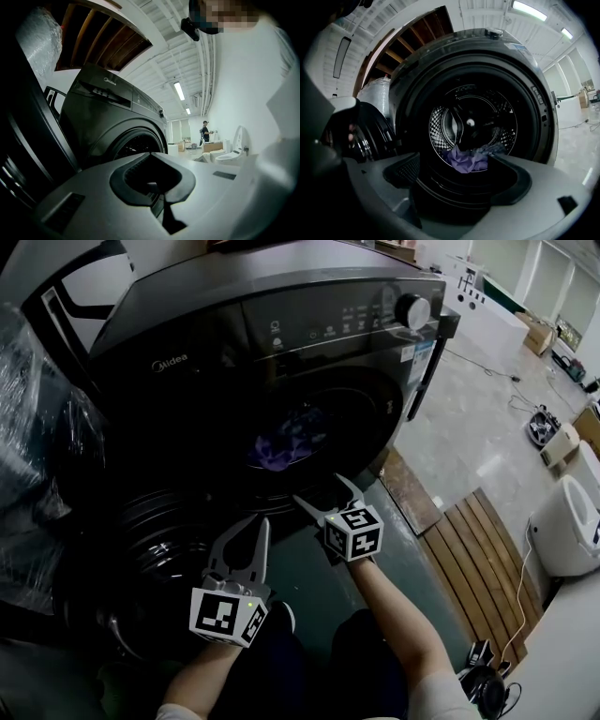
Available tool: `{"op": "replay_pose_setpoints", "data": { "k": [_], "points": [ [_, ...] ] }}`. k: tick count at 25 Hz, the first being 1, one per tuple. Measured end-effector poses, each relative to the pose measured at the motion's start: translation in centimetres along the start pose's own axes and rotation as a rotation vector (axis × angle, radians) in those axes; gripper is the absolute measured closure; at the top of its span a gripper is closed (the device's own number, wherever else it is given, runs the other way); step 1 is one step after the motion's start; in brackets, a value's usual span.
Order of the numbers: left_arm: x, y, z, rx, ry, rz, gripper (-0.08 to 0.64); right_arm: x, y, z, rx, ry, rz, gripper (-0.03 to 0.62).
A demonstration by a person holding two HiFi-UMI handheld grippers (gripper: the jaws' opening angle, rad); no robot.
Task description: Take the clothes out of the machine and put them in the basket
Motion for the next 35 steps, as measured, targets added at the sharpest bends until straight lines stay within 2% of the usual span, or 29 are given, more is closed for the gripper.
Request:
{"op": "replay_pose_setpoints", "data": {
  "k": [4,14,23,35],
  "points": [
    [0.2,0.1,-0.5,0.011,0.020,0.026,0.543,2.7,0.7,0.4,-0.001,-0.021,-0.002,0.155],
    [1.1,-0.9,-0.2,-0.051,0.018,0.042,0.543,8.7,2.3,1.1,-0.016,-0.051,0.003,0.158],
    [1.4,-1.2,-0.3,-0.072,0.017,0.083,0.543,12.2,2.8,1.6,-0.018,-0.095,-0.010,0.155],
    [2.0,-1.8,0.2,-0.089,0.010,0.085,0.543,16.5,2.8,2.4,-0.110,-0.181,-0.040,0.144]
  ]
}}
Point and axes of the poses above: the fingertips, and each gripper's own axes: x forward along the fingers, y to its right, z out of its underside, the point moved 7 cm from there along -x, backward along the fingers, and after that the axes turned 8 degrees about -x, right-handed, at the moved point
